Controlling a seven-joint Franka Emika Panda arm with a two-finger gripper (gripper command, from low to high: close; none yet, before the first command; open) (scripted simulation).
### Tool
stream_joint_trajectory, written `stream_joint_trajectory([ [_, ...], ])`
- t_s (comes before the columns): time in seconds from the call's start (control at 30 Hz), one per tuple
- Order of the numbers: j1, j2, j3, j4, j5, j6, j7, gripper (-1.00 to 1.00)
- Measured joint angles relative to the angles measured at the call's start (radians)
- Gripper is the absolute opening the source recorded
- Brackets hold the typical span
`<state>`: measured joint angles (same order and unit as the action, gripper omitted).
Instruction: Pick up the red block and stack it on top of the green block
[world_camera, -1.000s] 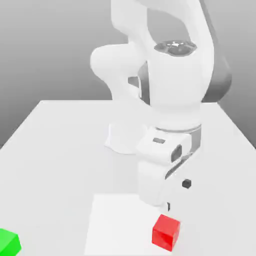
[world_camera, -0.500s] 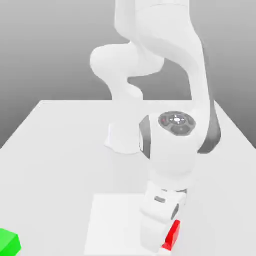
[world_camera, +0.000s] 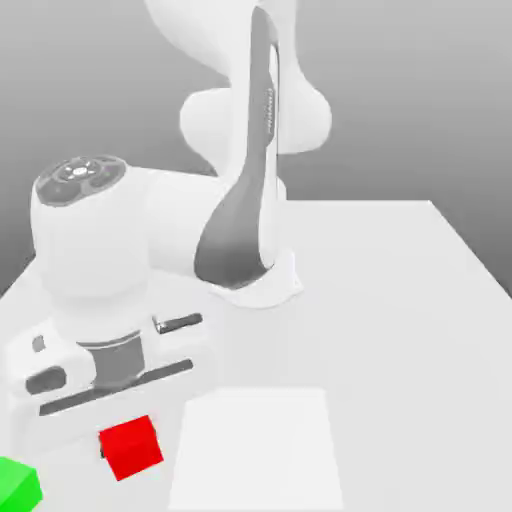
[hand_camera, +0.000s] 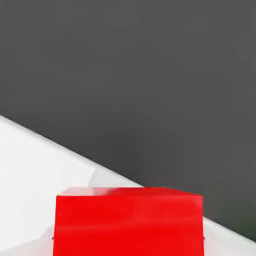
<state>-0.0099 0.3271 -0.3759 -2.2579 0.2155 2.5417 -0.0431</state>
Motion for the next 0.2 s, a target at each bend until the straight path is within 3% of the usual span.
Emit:
stream_joint_trajectory([
  [0.07, -0.087, 0.105, 0.005, 0.066, 0.075, 0.032, -0.016, -1.00],
  [0.1, -0.114, 0.139, 0.010, 0.086, 0.099, 0.044, -0.022, 1.00],
  [0.2, -0.114, 0.139, 0.010, 0.086, 0.099, 0.044, -0.022, 1.00],
])
